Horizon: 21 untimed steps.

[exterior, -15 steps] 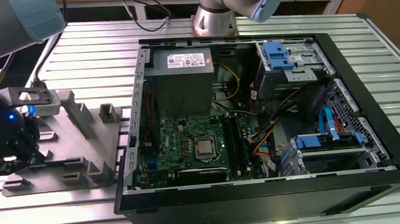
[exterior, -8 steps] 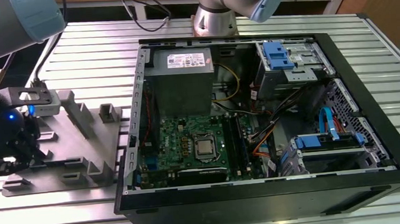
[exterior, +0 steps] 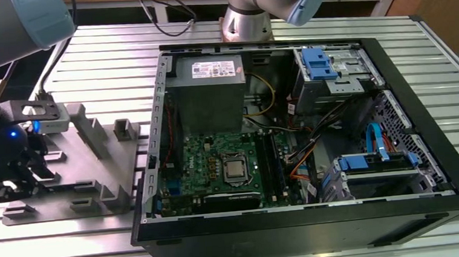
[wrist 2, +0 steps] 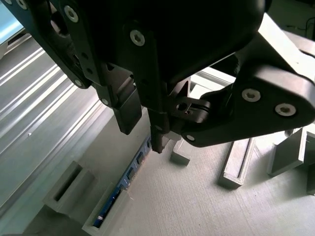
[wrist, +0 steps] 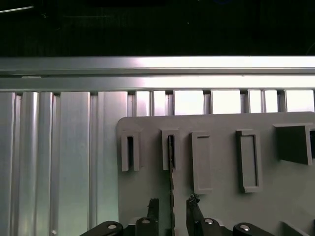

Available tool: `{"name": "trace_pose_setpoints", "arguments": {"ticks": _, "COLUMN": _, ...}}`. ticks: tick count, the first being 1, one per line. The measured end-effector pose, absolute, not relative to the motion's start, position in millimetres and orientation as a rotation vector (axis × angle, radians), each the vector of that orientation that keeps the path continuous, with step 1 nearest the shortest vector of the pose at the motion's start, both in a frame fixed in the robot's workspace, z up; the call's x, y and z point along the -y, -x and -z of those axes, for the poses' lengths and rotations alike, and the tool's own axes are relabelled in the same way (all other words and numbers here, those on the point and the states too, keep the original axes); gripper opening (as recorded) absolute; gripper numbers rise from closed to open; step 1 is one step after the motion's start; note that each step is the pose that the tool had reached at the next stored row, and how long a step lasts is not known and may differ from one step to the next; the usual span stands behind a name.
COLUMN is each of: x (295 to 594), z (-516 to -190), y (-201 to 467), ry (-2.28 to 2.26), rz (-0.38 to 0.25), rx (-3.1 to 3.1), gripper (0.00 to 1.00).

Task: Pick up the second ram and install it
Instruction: 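Pick up the second ram and move it above second insertion slot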

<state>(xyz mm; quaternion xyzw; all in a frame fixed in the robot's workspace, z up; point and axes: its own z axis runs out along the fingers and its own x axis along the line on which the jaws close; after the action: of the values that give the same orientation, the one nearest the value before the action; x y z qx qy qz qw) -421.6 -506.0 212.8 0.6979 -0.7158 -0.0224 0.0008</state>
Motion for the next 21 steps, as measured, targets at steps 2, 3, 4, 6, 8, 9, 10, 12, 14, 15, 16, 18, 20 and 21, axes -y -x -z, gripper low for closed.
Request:
{"name": "trace_pose_setpoints", "arguments": {"ticks": 2, "x": 506.1, "z": -211.9, "y": 421.6, "ry": -2.204, "rz": 0.069, "rx": 2.235, "gripper": 0.33}}
{"name": "trace_pose_setpoints", "arguments": {"ticks": 3, "x": 506.1, "z": -211.2, "y": 421.6, "ry": -2.210, "rz": 0.069, "rx": 2.230, "gripper": 0.33}}
{"name": "trace_pose_setpoints", "arguments": {"ticks": 4, "x": 506.1, "z": -210.5, "y": 421.6, "ry": -2.216, "rz": 0.069, "rx": 2.224, "gripper": 0.33}}
{"name": "trace_pose_setpoints", "arguments": {"ticks": 6, "x": 506.0, "z": -208.9, "y": 421.7, "ry": -2.225, "rz": 0.068, "rx": 2.215, "gripper": 0.33}}
{"name": "trace_pose_setpoints", "arguments": {"ticks": 8, "x": 506.1, "z": -207.1, "y": 421.9, "ry": -2.234, "rz": 0.068, "rx": 2.206, "gripper": 0.33}}
{"name": "trace_pose_setpoints", "arguments": {"ticks": 9, "x": 506.1, "z": -206.2, "y": 422.2, "ry": -2.237, "rz": 0.068, "rx": 2.203, "gripper": 0.33}}
{"name": "trace_pose_setpoints", "arguments": {"ticks": 10, "x": 506.0, "z": -205.3, "y": 422.7, "ry": -2.239, "rz": 0.068, "rx": 2.201, "gripper": 0.33}}
{"name": "trace_pose_setpoints", "arguments": {"ticks": 12, "x": 506.0, "z": -203.2, "y": 423.6, "ry": -2.242, "rz": 0.067, "rx": 2.198, "gripper": 0.33}}
{"name": "trace_pose_setpoints", "arguments": {"ticks": 14, "x": 505.9, "z": -200.7, "y": 424.6, "ry": -2.245, "rz": 0.067, "rx": 2.196, "gripper": 0.33}}
{"name": "trace_pose_setpoints", "arguments": {"ticks": 15, "x": 506.0, "z": -199.7, "y": 424.9, "ry": -2.247, "rz": 0.067, "rx": 2.194, "gripper": 0.33}}
{"name": "trace_pose_setpoints", "arguments": {"ticks": 16, "x": 506.0, "z": -198.8, "y": 425.1, "ry": -2.249, "rz": 0.066, "rx": 2.192, "gripper": 0.33}}
{"name": "trace_pose_setpoints", "arguments": {"ticks": 18, "x": 505.6, "z": -197.1, "y": 425.3, "ry": -2.252, "rz": 0.065, "rx": 2.189, "gripper": 0.33}}
{"name": "trace_pose_setpoints", "arguments": {"ticks": 20, "x": 503.8, "z": -195.7, "y": 425.2, "ry": -2.253, "rz": 0.065, "rx": 2.188, "gripper": 0.33}}
{"name": "trace_pose_setpoints", "arguments": {"ticks": 21, "x": 503.4, "z": -195.6, "y": 425.1, "ry": -2.253, "rz": 0.065, "rx": 2.188, "gripper": 0.33}}
